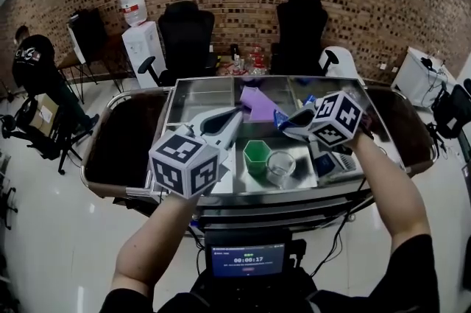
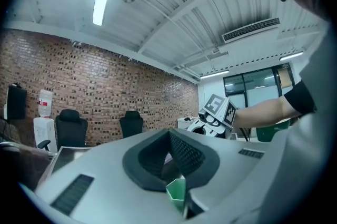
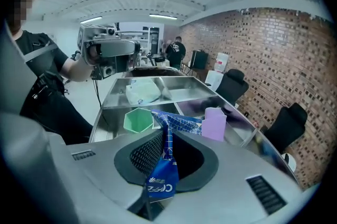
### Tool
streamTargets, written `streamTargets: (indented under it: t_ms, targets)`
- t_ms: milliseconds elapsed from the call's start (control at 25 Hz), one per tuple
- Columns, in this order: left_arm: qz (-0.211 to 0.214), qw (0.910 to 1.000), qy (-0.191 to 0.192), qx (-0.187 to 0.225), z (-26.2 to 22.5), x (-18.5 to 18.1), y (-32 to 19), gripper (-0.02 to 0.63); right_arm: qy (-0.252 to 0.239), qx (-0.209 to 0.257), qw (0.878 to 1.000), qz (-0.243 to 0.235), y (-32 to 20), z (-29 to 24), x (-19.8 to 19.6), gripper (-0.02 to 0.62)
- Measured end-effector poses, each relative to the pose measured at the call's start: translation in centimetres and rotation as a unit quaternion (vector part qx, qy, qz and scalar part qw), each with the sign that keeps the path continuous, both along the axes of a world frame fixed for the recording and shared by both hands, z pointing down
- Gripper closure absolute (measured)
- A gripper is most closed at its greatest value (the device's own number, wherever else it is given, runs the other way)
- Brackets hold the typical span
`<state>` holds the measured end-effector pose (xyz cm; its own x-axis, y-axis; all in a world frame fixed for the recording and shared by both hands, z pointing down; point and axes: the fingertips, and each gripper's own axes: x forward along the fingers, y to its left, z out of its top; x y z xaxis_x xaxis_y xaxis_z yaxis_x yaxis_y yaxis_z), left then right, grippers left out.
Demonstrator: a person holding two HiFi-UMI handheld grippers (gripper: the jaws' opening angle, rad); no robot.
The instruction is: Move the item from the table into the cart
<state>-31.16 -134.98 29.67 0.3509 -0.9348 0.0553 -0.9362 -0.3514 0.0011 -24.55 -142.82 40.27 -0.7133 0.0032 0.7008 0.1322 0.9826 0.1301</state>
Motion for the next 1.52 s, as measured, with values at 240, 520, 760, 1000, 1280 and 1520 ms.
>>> streamTargets:
  t_ms: [240,520,760,1000,1280,1520]
  targets:
    - [-0.004,0.9999,0.002,-0.009,0.8,-0.5,-0.5,0.601,0.049,-0.044,0.998,-0.022,0.1,2.0,-0.8,0.557]
    - [-0.004,0.9999,0.006,-0.014,1.5,-1.3,-0.4,0.601,0.086,-0.083,0.992,-0.047,0.6,4.1,-1.5,0.556]
    - [-0.005,0.9998,0.009,-0.015,1.6,-1.3,-0.4,0.601,0.096,-0.099,0.988,-0.062,1.4,4.3,-1.7,0.557]
    - [-0.003,0.9998,0.011,-0.016,2.9,-1.2,-0.7,0.601,0.126,-0.098,0.985,-0.062,0.9,7.0,-1.9,0.557]
    - [-0.002,0.9998,0.013,-0.018,2.7,-1.2,-0.6,0.601,0.152,-0.081,0.984,-0.052,0.5,8.0,-2.1,0.555]
    - [0.003,0.9997,0.013,-0.019,3.0,-1.0,-0.8,0.601,0.164,-0.070,0.983,-0.045,0.4,8.6,-2.3,0.535]
